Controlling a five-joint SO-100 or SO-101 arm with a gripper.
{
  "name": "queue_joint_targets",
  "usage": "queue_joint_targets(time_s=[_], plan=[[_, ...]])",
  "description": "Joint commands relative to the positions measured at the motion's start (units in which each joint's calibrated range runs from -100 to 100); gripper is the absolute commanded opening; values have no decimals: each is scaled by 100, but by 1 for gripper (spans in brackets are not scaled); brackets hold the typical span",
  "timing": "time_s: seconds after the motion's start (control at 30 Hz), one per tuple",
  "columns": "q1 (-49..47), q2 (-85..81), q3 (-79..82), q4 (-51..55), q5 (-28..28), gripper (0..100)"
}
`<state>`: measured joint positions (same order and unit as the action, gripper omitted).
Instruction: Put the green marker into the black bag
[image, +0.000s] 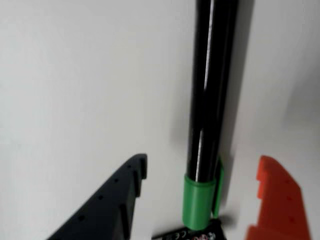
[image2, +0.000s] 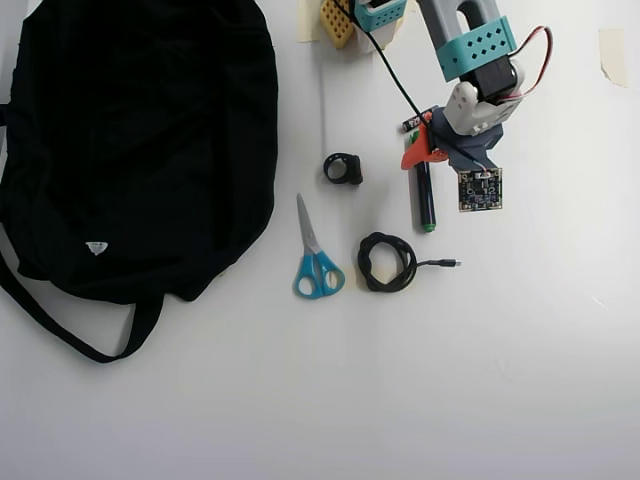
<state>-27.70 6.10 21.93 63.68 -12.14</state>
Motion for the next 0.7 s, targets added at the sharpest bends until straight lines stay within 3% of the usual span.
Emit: queue_joint_targets(time_s=[0.0, 0.67], plan=[[10, -29, -190, -123, -24, 29], [145, 942, -262, -648, -19, 28]])
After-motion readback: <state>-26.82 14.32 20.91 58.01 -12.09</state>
